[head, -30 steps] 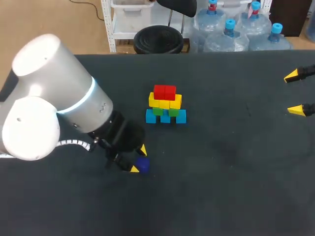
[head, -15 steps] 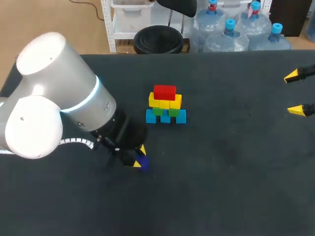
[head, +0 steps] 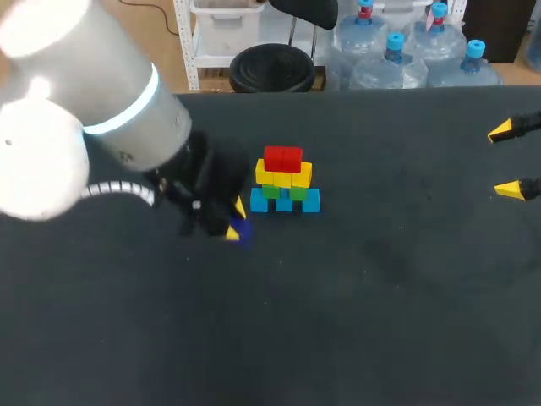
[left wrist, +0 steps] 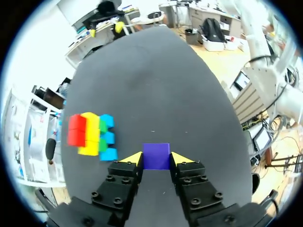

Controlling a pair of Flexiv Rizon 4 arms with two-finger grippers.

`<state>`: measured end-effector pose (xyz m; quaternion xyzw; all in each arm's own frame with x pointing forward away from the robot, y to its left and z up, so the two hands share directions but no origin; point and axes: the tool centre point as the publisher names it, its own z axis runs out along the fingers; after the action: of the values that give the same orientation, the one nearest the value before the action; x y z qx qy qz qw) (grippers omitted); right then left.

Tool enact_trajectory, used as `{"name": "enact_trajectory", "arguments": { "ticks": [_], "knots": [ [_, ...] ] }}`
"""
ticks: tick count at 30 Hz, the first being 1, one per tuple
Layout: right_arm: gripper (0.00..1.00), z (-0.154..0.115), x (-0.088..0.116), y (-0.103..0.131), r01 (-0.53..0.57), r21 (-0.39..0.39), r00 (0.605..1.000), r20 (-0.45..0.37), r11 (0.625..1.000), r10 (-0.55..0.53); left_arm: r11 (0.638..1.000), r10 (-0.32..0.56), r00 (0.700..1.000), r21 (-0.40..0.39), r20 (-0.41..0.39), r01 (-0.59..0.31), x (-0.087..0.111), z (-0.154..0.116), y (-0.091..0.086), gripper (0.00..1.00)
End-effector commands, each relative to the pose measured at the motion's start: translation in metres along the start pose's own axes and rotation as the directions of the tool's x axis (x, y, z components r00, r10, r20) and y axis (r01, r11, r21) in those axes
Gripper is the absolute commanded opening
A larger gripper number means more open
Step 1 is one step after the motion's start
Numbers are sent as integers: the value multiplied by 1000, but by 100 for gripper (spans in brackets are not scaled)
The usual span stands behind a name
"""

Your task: Place the blue cubes, place green cubes on the blue cubes, place the yellow cubes on the green cubes, then place the red cubes on the yellow cubes, and place purple cube on the red cubes.

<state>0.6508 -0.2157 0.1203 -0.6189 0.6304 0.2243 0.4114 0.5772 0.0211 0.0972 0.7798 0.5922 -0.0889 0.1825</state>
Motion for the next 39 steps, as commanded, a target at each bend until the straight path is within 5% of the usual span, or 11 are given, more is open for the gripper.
{"name": "enact_trajectory", "arguments": {
  "ticks": [1,8,21,39],
  "knots": [
    [100,1,0,0,1,0,1000,2,1000,-1,999,-13,1000,-30,9,14,-2,-49,14,0],
    [100,1,0,0,1,0,1000,2,1000,-1,996,-15,1000,-93,14,17,-3,-75,56,0],
    [100,1,0,0,1,0,1000,2,1000,-1,997,4,1000,-79,1,-4,-12,-63,109,0],
    [100,1,0,0,1,0,1000,2,1000,-1,999,2,1000,35,-15,-1,-42,-28,130,0]
  ]
}}
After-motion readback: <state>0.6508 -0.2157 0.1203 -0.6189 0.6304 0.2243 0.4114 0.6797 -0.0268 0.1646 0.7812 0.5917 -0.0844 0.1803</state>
